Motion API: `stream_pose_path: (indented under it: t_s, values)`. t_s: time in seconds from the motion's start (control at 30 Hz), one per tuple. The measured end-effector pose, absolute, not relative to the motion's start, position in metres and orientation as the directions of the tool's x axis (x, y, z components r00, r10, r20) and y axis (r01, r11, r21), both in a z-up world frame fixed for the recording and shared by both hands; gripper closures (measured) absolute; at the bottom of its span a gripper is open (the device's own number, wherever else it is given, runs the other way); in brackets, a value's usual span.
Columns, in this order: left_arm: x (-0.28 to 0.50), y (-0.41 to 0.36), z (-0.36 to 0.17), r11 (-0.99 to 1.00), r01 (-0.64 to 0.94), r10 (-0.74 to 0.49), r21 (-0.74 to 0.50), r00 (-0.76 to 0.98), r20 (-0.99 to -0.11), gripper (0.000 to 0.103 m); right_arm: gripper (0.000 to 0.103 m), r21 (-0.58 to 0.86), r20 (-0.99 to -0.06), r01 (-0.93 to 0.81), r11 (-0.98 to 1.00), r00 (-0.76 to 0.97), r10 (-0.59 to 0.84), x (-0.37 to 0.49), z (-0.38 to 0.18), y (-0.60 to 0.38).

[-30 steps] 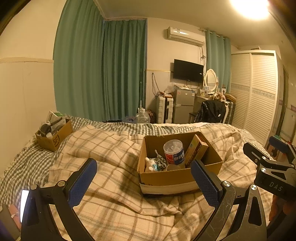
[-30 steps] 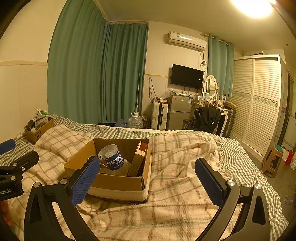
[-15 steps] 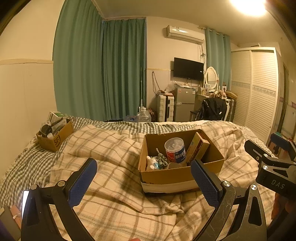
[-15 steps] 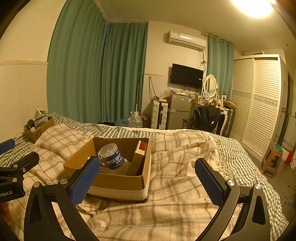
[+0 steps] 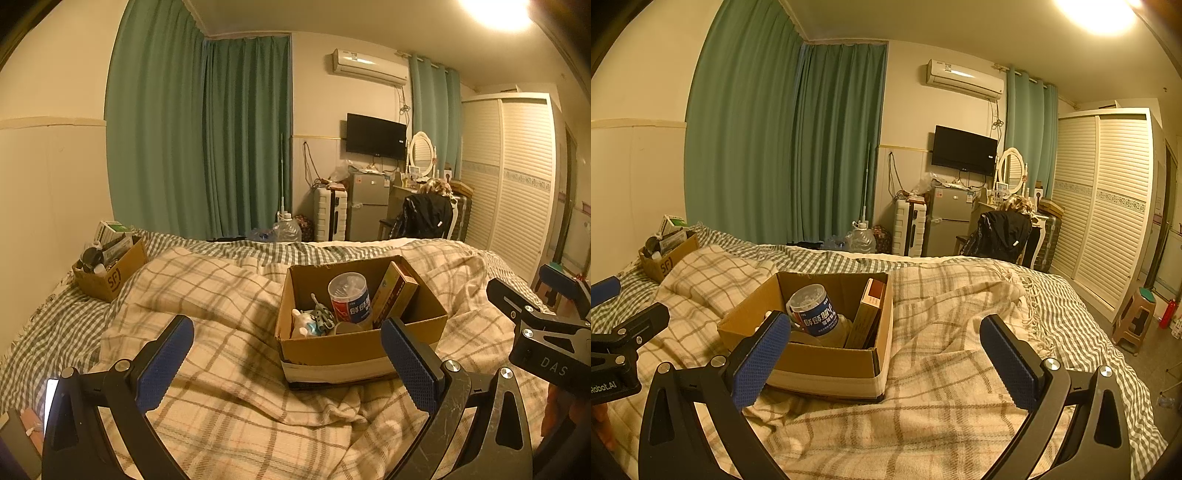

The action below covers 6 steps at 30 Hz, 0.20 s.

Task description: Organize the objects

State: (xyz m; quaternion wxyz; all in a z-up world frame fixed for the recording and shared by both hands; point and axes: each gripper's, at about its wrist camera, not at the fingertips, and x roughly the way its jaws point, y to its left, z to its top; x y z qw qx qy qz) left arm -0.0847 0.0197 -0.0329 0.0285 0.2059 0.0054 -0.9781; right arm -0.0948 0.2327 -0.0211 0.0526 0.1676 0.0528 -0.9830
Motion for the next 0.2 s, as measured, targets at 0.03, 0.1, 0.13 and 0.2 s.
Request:
stream_pose_path:
  t_s: [0.03, 0.1, 0.13, 0.2]
  values:
    - [-0.0847, 0.0196, -0.0330, -0.998, 0.059, -0.054, 0.001, -0.913, -0.404, 0.000, 0.000, -0.086, -0.336, 0.121, -0.989, -0.938, -0.086, -0.0945, -0.0219, 0.2327]
    - [-0.0844, 0.0193, -0.0332, -0.997, 0.071, -0.065, 0.001, -0.911, -0.407, 0.000, 0.000, -0.086, -0.338, 0.121, -0.989, -0.937, -0.085, -0.0951, -0.0226, 0.2327]
    - [-0.0847, 0.0187, -0.0334, -0.997, 0.080, -0.072, -0.004, -0.909, -0.411, 0.000, 0.000, -0.086, -0.339, 0.121, -0.989, -0.937, -0.085, -0.0949, -0.0227, 0.2327]
    - [-0.0857, 0.0167, -0.0339, -0.997, 0.082, -0.067, -0.017, -0.908, -0.413, 0.000, 0.000, -0.087, -0.341, 0.121, -0.989, -0.936, -0.085, -0.0957, -0.0225, 0.2324]
